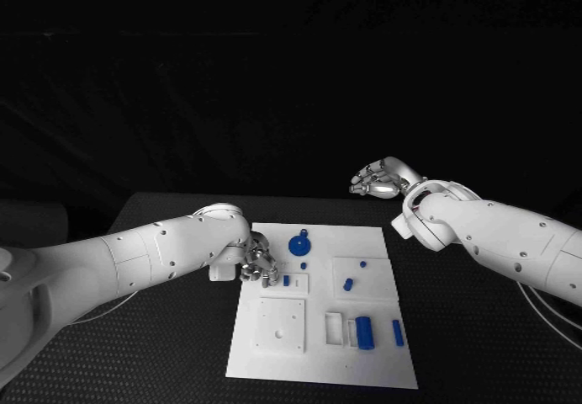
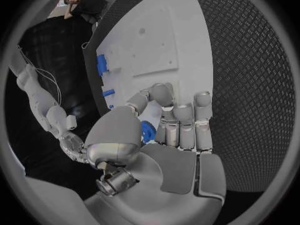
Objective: Assemble the parts on the task board
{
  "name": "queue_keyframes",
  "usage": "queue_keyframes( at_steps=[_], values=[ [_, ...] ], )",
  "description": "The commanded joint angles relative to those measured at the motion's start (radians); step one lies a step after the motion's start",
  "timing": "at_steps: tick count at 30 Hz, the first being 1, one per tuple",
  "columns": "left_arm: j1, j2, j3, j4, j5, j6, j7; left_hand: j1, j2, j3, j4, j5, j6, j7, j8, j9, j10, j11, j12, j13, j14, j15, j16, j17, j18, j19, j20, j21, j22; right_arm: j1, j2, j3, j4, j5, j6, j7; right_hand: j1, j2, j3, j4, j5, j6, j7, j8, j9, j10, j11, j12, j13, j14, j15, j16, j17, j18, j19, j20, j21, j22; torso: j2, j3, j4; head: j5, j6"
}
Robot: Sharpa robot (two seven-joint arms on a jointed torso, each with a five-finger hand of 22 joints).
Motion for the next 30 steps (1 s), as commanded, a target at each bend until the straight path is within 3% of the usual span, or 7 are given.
queue_keyframes(
  at_steps=[1, 11, 13, 16, 18, 26, 30],
  values=[
    [-0.004, 0.007, -0.001, -0.012, 0.017, -0.023, 0.007, 0.006, 0.009, 0.061, -0.053, 0.006, 0.035, -0.028, -0.006, 0.001, -0.005, -0.006, 0.005, -0.002, 0.02, -0.028, 0.003, -0.001, 0.002, 0.006, -0.132, 0.004, 0.018, 0.0, 0.002, 0.0, 0.0, -0.001, 0.012, 0.007, 0.007, 0.004, 0.0, 0.003, 0.004, -0.009, -0.001, 0.006, -0.001, 0.006, 0.003, -0.005, 0.0, -0.006, 0.001, -0.003, -0.001, 0.006, -0.004, 0.003, -0.007, 0.002, -0.001, 0.0007, 0.0004, 0.0, -0.001],
    [-0.004, 0.011, 0.0, -0.026, 0.02, -0.063, 0.003, 0.004, 0.009, 0.061, -0.052, 0.005, 0.035, -0.028, -0.006, 0.003, -0.005, -0.006, 0.006, -0.003, 0.02, -0.029, 0.003, -0.002, 0.002, 0.006, -0.132, 0.004, 0.018, 0.0, 0.001, 0.0, 0.001, -0.001, 0.012, 0.007, 0.008, 0.005, 0.002, 0.003, 0.008, -0.009, -0.001, 0.006, -0.002, 0.007, 0.003, -0.006, 0.0, -0.006, 0.001, -0.003, -0.001, 0.006, -0.004, 0.003, -0.008, 0.002, 0.0, 0.0001, 0.0, 0.0, -0.001],
    [-0.004, 0.01, 0.0, -0.025, 0.021, -0.071, 0.002, -0.001, 0.012, 0.058, -0.049, -0.033, 0.023, -0.023, -0.014, 0.004, -0.005, 0.0, 0.008, -0.005, 0.02, -0.027, -0.001, -0.005, 0.002, 0.008, -0.132, 0.004, 0.017, 0.0, 0.0, 0.0, 0.001, -0.001, 0.011, 0.007, 0.008, 0.005, 0.002, 0.003, 0.009, -0.009, -0.001, 0.006, -0.002, 0.007, 0.003, -0.006, 0.0, -0.006, 0.001, -0.003, -0.001, 0.006, -0.004, 0.003, -0.008, 0.002, 0.0, 0.0002, 0.0003, 0.0, -0.001],
    [-0.003, 0.009, 0.0, -0.026, 0.025, -0.071, 0.001, -0.012, 0.005, 0.053, -0.045, -0.041, 0.013, -0.016, -0.02, 0.006, -0.006, 0.007, 0.009, -0.008, 0.018, -0.021, -0.006, -0.009, 0.001, 0.009, -0.131, 0.002, 0.015, 0.0, -0.001, 0.0, 0.001, -0.001, 0.012, 0.006, 0.008, 0.005, 0.003, 0.003, 0.01, -0.009, -0.001, 0.006, -0.002, 0.007, 0.003, -0.006, 0.0, -0.006, 0.001, -0.003, -0.001, 0.006, -0.004, 0.003, -0.008, 0.002, -0.001, 0.0007, 0.0006, 0.001, -0.001],
    [-0.003, 0.009, 0.0, -0.025, 0.023, -0.068, 0.001, -0.024, -0.003, 0.047, -0.04, -0.059, -0.013, -0.008, -0.036, 0.002, -0.005, 0.013, 0.011, -0.009, 0.018, -0.016, -0.008, -0.01, 0.0, 0.01, -0.131, 0.001, 0.014, 0.0, -0.001, 0.0, 0.002, -0.001, 0.012, 0.006, 0.008, 0.005, 0.003, 0.003, 0.01, -0.009, -0.001, 0.006, -0.002, 0.007, 0.003, -0.006, 0.0, -0.006, 0.001, -0.003, -0.001, 0.006, -0.004, 0.003, -0.008, 0.002, -0.001, 0.0007, 0.0009, 0.0, -0.002],
    [-0.003, 0.002, 0.0, -0.013, 0.024, -0.072, 0.0, -0.067, -0.09, 0.033, -0.002, -0.136, -0.071, 0.01, -0.077, -0.011, -0.014, 0.031, 0.009, -0.015, 0.016, 0.0, -0.019, -0.018, 0.004, 0.013, -0.126, -0.008, 0.01, 0.0, -0.002, 0.0, 0.002, -0.001, 0.012, 0.006, 0.007, 0.004, 0.003, 0.003, 0.012, -0.01, -0.001, 0.006, -0.002, 0.007, 0.003, -0.006, 0.0, -0.006, 0.001, -0.003, -0.001, 0.007, -0.004, 0.003, -0.009, 0.003, -0.001, 0.0002, 0.0006, 0.0, -0.002],
    [-0.003, -0.003, 0.0, -0.007, 0.024, -0.077, -0.002, -0.067, -0.102, 0.04, 0.012, -0.15, -0.076, 0.012, -0.083, -0.013, -0.017, 0.032, 0.01, -0.017, 0.016, 0.001, -0.021, -0.02, 0.007, 0.014, -0.124, -0.011, 0.009, 0.0, -0.003, 0.0, 0.001, -0.001, 0.013, 0.005, 0.007, 0.004, 0.003, 0.003, 0.012, -0.01, -0.001, 0.006, -0.002, 0.007, 0.003, -0.006, 0.0, -0.006, 0.001, -0.003, -0.001, 0.006, -0.004, 0.003, -0.009, 0.003, -0.001, -0.0005, 0.0006, -0.001, -0.003]
  ],
)
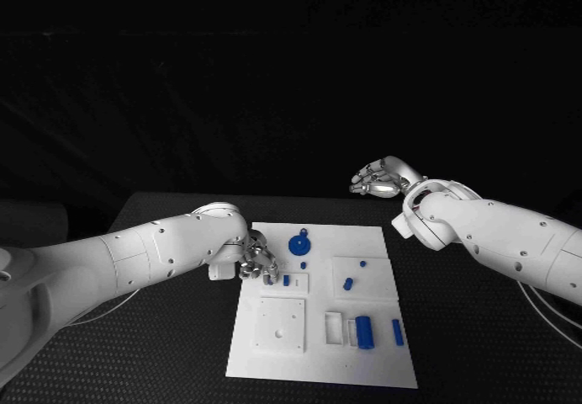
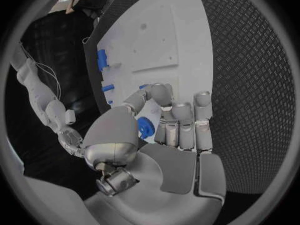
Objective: Assemble the parts on the task board
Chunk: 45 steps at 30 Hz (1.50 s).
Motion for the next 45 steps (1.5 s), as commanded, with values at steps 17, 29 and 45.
queue_keyframes(
  at_steps=[17, 29, 45],
  values=[
    [-0.002, -0.002, 0.0, 0.003, -0.002, -0.029, 0.002, 0.065, 0.063, 0.043, -0.026, 0.009, 0.019, -0.002, 0.005, 0.006, 0.001, 0.001, 0.01, -0.004, 0.006, 0.0, -0.005, -0.002, 0.013, 0.009, -0.121, -0.005, 0.013, 0.0, 0.0, 0.0, 0.002, -0.001, 0.018, 0.005, 0.007, 0.003, 0.003, 0.003, 0.008, -0.006, 0.002, 0.006, -0.002, 0.006, 0.004, -0.006, 0.0, -0.006, 0.001, -0.004, -0.001, 0.007, -0.004, 0.003, -0.005, 0.001, 0.0, -0.0002, 0.0004, 0.001, -0.001],
    [-0.002, -0.008, 0.0, 0.006, -0.001, -0.032, 0.01, 0.096, 0.1, 0.063, -0.052, 0.02, 0.054, -0.013, 0.026, 0.023, 0.001, -0.009, 0.014, -0.007, 0.007, -0.008, 0.0, -0.001, 0.008, 0.006, -0.118, -0.003, 0.016, 0.0, 0.0, 0.0, 0.001, -0.001, 0.02, 0.004, 0.008, 0.003, 0.003, 0.003, 0.008, -0.007, 0.002, 0.006, -0.002, 0.006, 0.004, -0.007, 0.0, -0.007, 0.001, -0.004, -0.001, 0.007, -0.004, 0.003, -0.006, 0.002, 0.0, -0.0002, -0.0002, 0.003, 0.0],
    [0.015, -0.005, 0.003, -0.018, 0.056, 0.156, 0.0, 0.081, 0.102, 0.059, -0.056, 0.085, 0.078, -0.024, 0.049, 0.063, -0.002, -0.019, 0.021, -0.011, 0.005, -0.016, 0.006, 0.001, 0.005, -0.002, -0.119, 0.002, 0.02, -0.001, 0.002, 0.0, 0.0, -0.001, 0.02, 0.004, 0.008, 0.004, 0.004, 0.003, 0.01, -0.007, 0.003, 0.006, -0.003, 0.006, 0.004, -0.007, 0.0, -0.007, 0.001, -0.004, -0.001, 0.007, -0.004, 0.003, -0.006, 0.002, 0.0, 0.0006, -0.0006, 0.002, 0.0]
  ],
)
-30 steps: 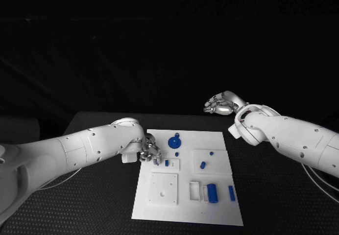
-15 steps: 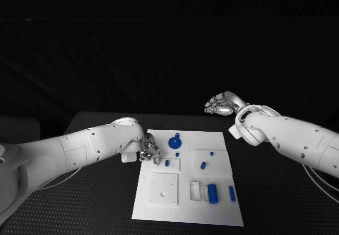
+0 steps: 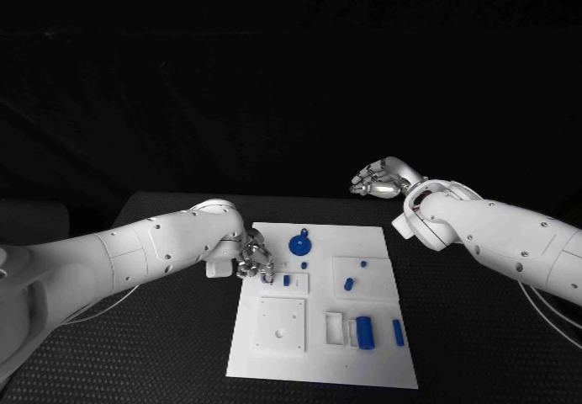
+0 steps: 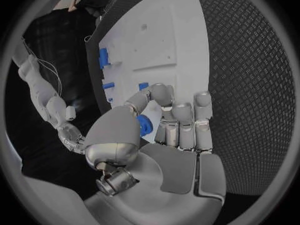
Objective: Assemble the parts on the task board
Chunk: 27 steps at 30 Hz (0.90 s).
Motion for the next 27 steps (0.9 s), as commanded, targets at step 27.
queue_keyframes(
  at_steps=[27],
  values=[
    [0.007, 0.067, -0.002, -0.051, -0.054, 0.044, -0.014, -0.016, 0.016, 0.111, -0.002, 0.018, 0.053, -0.046, 0.05, 0.16, 0.011, -0.025, 0.056, -0.021, 0.02, -0.029, 0.039, 0.011, 0.008, 0.014, -0.128, 0.021, 0.016, 0.0, 0.004, 0.0, -0.001, -0.001, 0.013, 0.004, 0.01, 0.005, 0.008, 0.001, 0.024, -0.008, 0.003, 0.008, -0.003, 0.007, 0.004, -0.005, 0.0, -0.007, 0.001, -0.004, -0.001, 0.007, -0.004, 0.004, -0.009, 0.004, 0.0, -0.0003, 0.0007, 0.003, -0.001]
  ],
)
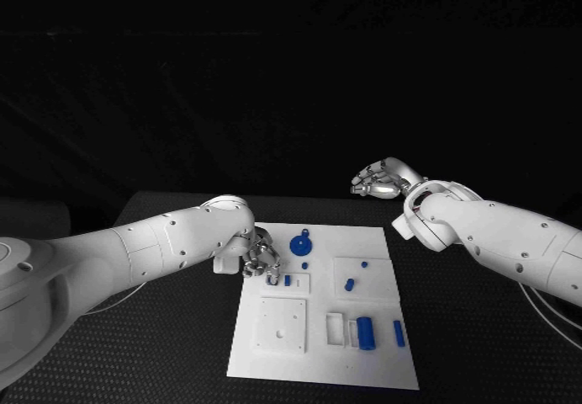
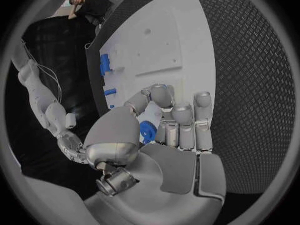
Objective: Assemble the parts on the task board
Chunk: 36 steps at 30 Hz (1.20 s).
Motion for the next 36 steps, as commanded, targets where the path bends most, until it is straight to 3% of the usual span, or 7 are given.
queue_keyframes(
  at_steps=[1, 9, 13, 23, 36],
  values=[
    [0.001, 0.008, 0.0, -0.004, -0.038, -0.015, -0.009, -0.002, 0.0, 0.072, 0.039, -0.006, 0.053, -0.049, 0.05, 0.162, 0.0, -0.007, 0.007, -0.002, 0.021, -0.028, 0.005, 0.0, 0.008, 0.01, -0.126, 0.004, 0.015, 0.0, 0.001, 0.0, 0.0, -0.001, 0.012, 0.005, 0.006, 0.001, 0.005, -0.002, 0.004, -0.008, 0.003, 0.004, -0.001, 0.003, 0.001, -0.005, 0.0, -0.007, 0.001, -0.004, -0.001, 0.007, -0.004, 0.004, -0.005, 0.001, -0.001, 0.0005, 0.0005, 0.0, -0.003],
    [0.001, 0.023, -0.005, -0.029, -0.039, 0.012, -0.015, -0.011, -0.002, 0.075, 0.042, -0.017, 0.06, -0.051, 0.05, 0.169, 0.001, -0.01, 0.011, -0.006, 0.024, -0.029, 0.007, 0.0, 0.008, 0.014, -0.127, 0.005, 0.014, 0.0, 0.001, 0.0, 0.0, -0.001, 0.011, 0.004, 0.006, 0.001, 0.005, -0.002, 0.006, -0.008, 0.003, 0.004, -0.001, 0.003, 0.001, -0.005, 0.0, -0.007, 0.001, -0.004, -0.001, 0.007, -0.004, 0.004, -0.005, 0.001, 0.0, 0.0003, -0.0002, 0.001, -0.004],
    [0.001, 0.024, -0.005, -0.036, -0.038, 0.022, -0.008, -0.024, -0.005, 0.073, 0.046, -0.019, 0.091, -0.061, 0.064, 0.185, -0.002, -0.019, 0.017, -0.005, 0.024, -0.033, 0.004, -0.002, 0.008, 0.016, -0.127, 0.004, 0.014, 0.0, 0.001, 0.0, -0.001, -0.002, 0.012, 0.004, 0.006, 0.001, 0.006, -0.002, 0.007, -0.008, 0.003, 0.004, -0.001, 0.003, 0.001, -0.005, 0.0, -0.007, 0.001, -0.004, -0.001, 0.007, -0.004, 0.004, -0.006, 0.001, 0.0, -0.0004, 0.0, 0.0, -0.004],
    [0.001, 0.035, -0.005, -0.059, -0.019, 0.082, -0.006, -0.018, -0.023, 0.083, 0.041, -0.008, 0.106, -0.068, 0.065, 0.201, -0.007, -0.025, 0.023, -0.005, 0.025, -0.036, 0.004, -0.002, 0.009, 0.017, -0.129, 0.003, 0.015, 0.0, 0.003, 0.0, -0.001, -0.002, 0.012, 0.003, 0.007, 0.002, 0.006, -0.002, 0.008, -0.008, 0.003, 0.004, -0.001, 0.003, 0.001, -0.005, 0.0, -0.007, 0.001, -0.004, -0.001, 0.008, -0.004, 0.004, -0.006, 0.002, -0.001, 0.0, 0.0004, 0.002, -0.007],
    [0.001, 0.04, -0.006, -0.07, -0.001, 0.135, -0.005, -0.013, -0.027, 0.087, 0.041, 0.004, 0.112, -0.07, 0.065, 0.212, -0.008, -0.028, 0.027, -0.005, 0.024, -0.034, 0.005, -0.002, 0.007, 0.015, -0.128, 0.003, 0.016, 0.0, 0.003, 0.0, -0.001, -0.002, 0.012, 0.003, 0.008, 0.002, 0.007, -0.003, 0.01, -0.008, 0.003, 0.005, -0.002, 0.003, 0.001, -0.005, 0.0, -0.007, 0.001, -0.004, -0.001, 0.008, -0.004, 0.004, -0.006, 0.002, 0.0, 0.0002, 0.0001, 0.003, -0.007]
  ],
)
